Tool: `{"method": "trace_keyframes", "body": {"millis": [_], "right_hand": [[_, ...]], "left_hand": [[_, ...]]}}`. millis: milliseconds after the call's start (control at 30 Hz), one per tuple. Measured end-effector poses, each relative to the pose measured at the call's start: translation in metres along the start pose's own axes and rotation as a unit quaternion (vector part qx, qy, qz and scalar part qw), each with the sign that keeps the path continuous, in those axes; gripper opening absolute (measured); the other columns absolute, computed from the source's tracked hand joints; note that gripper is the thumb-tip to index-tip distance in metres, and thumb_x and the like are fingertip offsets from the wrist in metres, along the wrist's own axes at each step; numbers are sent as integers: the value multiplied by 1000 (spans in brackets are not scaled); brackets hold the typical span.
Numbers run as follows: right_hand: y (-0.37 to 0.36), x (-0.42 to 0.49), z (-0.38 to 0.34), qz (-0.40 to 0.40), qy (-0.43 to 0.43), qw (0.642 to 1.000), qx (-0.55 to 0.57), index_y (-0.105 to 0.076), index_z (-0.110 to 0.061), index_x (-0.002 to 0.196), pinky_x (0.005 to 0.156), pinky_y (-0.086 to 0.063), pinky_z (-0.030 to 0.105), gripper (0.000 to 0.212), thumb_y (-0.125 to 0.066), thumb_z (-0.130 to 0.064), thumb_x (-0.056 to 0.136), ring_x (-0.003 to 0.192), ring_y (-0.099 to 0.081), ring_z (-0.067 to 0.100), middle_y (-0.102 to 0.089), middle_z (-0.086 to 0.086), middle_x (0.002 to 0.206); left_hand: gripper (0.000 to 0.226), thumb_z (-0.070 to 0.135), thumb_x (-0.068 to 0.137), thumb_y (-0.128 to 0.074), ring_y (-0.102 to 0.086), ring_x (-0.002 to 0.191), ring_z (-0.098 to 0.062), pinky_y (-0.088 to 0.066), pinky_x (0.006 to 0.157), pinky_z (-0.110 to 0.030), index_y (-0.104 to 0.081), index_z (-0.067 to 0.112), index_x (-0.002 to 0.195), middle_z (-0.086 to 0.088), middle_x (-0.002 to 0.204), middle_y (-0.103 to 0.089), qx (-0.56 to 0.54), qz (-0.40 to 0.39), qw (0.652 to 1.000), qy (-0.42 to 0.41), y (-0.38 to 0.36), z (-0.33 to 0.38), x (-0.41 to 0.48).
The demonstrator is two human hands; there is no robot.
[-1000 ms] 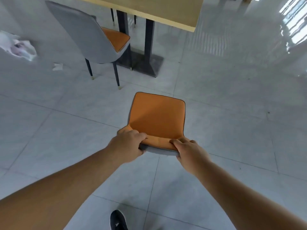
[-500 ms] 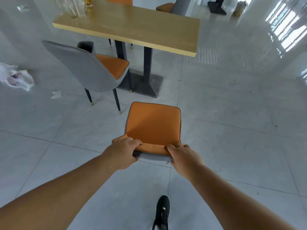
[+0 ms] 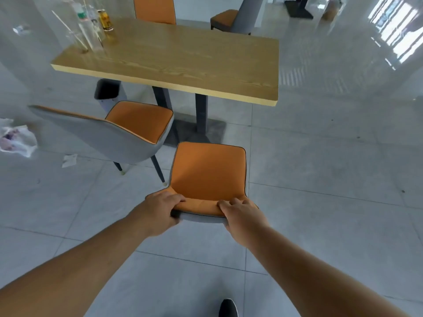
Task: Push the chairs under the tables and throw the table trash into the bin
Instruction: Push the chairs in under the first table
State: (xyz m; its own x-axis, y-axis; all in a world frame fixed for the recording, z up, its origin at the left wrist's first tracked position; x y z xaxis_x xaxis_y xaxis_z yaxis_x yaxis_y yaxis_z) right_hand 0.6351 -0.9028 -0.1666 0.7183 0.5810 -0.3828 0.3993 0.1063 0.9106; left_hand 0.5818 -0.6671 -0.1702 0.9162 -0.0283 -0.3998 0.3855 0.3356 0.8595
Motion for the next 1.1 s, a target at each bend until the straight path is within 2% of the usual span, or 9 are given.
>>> {"method": "trace_keyframes", "body": {"millis": [333, 633, 700, 800, 867, 933, 1000, 1067, 1100], "right_hand": [[49, 126, 21, 22, -115, 992, 40, -51, -33, 138, 93, -55, 49, 35, -55, -32, 103, 116, -54, 33, -59, 4, 125], [73, 190, 18, 42, -180, 981, 53, -53, -34, 136, 91, -55, 49, 33, -57, -28, 103, 111, -53, 30, -57, 1, 120], [76, 186, 21, 15, -211, 977, 34, -53, -34, 136, 97, -52, 55, 35, -58, -31, 102, 115, -53, 31, -57, 1, 122], [79, 184, 7, -16, -257, 966, 4, -51, -32, 133, 108, -41, 66, 46, -64, -51, 93, 124, -54, 33, -59, 0, 129], [84, 197, -22, -16, -234, 972, -3, -51, -31, 129, 114, -32, 69, 52, -65, -59, 87, 127, -53, 33, -60, 0, 128], [87, 217, -59, 0, -187, 982, -7, -51, -31, 124, 118, -27, 68, 46, -64, -57, 89, 123, -57, 32, -62, -1, 119], [88, 239, -91, 24, -161, 987, 2, -51, -29, 121, 113, -37, 60, 36, -62, -49, 93, 114, -62, 31, -64, -1, 111], [88, 259, -110, 49, -149, 988, 10, -52, -28, 114, 92, -47, 48, 25, -62, -41, 95, 103, -64, 30, -62, -1, 102], [88, 266, -114, 59, -147, 987, 9, -52, -28, 111, 82, -46, 44, 22, -63, -38, 95, 97, -64, 28, -59, -2, 95]], "left_hand": [[48, 42, 97, -66, -54, 119, -25, -49, 102, -45, -51, 33, 142, 1, 127, -57, 8, -8, 996, -84, 72, -46, 132], [56, 47, 97, -67, -52, 119, -26, -48, 103, -50, -46, 31, 147, -1, 132, -54, 24, -32, 992, -122, 118, -81, 196], [59, 50, 97, -67, -52, 121, -26, -49, 103, -50, -44, 33, 148, 1, 135, -53, 13, -52, 989, -138, 116, -78, 197], [63, 52, 95, -68, -52, 124, -21, -49, 103, -43, -41, 35, 149, 5, 138, -52, -21, -40, 986, -163, 117, -93, 186], [64, 53, 94, -68, -52, 122, -18, -49, 98, -37, -40, 37, 148, 7, 137, -52, 2, -9, 987, -159, 125, -125, 178], [65, 55, 93, -67, -51, 124, -20, -48, 101, -41, -40, 35, 148, 7, 140, -53, 80, 17, 990, -119, 141, -171, 174], [64, 54, 92, -66, -52, 128, -23, -44, 108, -49, -44, 32, 148, 5, 141, -55, 178, 48, 981, -59, 166, -223, 174], [62, 53, 89, -70, -56, 122, -25, -45, 105, -52, -52, 29, 142, 3, 133, -61, 225, 86, 971, 3, 193, -276, 174], [59, 53, 85, -73, -60, 115, -26, -49, 99, -51, -57, 27, 136, 1, 125, -64, 228, 97, 968, 29, 204, -300, 174]]}}
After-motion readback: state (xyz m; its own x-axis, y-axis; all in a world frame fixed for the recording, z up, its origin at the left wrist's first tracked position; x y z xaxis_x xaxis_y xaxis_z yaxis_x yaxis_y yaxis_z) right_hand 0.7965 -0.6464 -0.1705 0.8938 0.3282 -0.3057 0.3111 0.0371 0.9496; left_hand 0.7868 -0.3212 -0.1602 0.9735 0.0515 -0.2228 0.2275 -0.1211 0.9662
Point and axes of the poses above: each hand's wrist, its own x-axis towards the middle knuckle, its own y-axis out of the back of the hand, z = x × y, the point moved 4 cm from there along x, towards the middle knuckle
